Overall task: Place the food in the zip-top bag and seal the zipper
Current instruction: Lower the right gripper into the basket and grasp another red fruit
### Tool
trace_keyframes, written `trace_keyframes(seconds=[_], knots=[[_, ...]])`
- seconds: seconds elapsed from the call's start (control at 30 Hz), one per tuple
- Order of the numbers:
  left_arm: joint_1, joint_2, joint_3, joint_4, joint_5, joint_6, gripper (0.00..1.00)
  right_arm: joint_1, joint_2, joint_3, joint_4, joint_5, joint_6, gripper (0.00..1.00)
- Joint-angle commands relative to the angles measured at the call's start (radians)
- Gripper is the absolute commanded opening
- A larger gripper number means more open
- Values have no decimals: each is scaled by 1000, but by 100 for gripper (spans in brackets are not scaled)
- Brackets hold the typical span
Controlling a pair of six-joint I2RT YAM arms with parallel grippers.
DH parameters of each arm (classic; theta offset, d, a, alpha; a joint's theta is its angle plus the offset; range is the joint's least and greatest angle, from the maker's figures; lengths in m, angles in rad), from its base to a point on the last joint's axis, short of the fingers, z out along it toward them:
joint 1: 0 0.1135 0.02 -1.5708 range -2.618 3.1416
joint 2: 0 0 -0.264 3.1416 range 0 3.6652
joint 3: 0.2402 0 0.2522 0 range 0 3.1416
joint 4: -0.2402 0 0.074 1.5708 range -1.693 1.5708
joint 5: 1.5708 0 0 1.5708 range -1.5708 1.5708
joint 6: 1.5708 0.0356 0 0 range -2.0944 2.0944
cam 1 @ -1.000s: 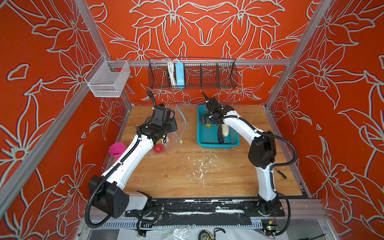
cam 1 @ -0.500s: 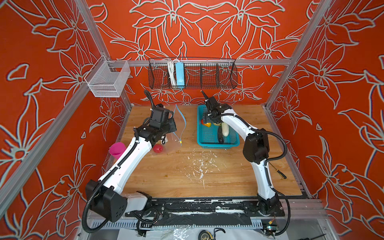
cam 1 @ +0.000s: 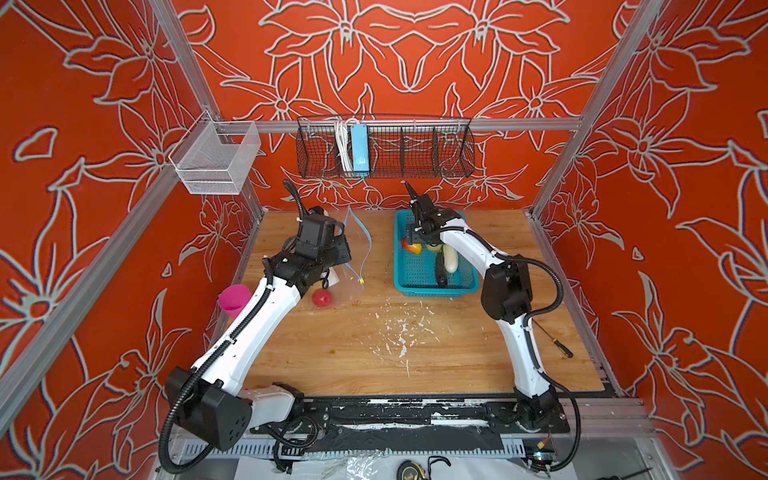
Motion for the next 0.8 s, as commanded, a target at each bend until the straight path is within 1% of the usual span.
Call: trace_keyframes(seconds=[0.0,0.43,0.77], knots=[[3,-17,-9,13,-3,-1,0,-10,27,41,41,-1,18,92],[3,-18,-14,16,3,-7,0,-31,163,194,35,10,21,88],[3,-17,-13,16,3,-5,0,-54,259,286,21,-44,65,87]])
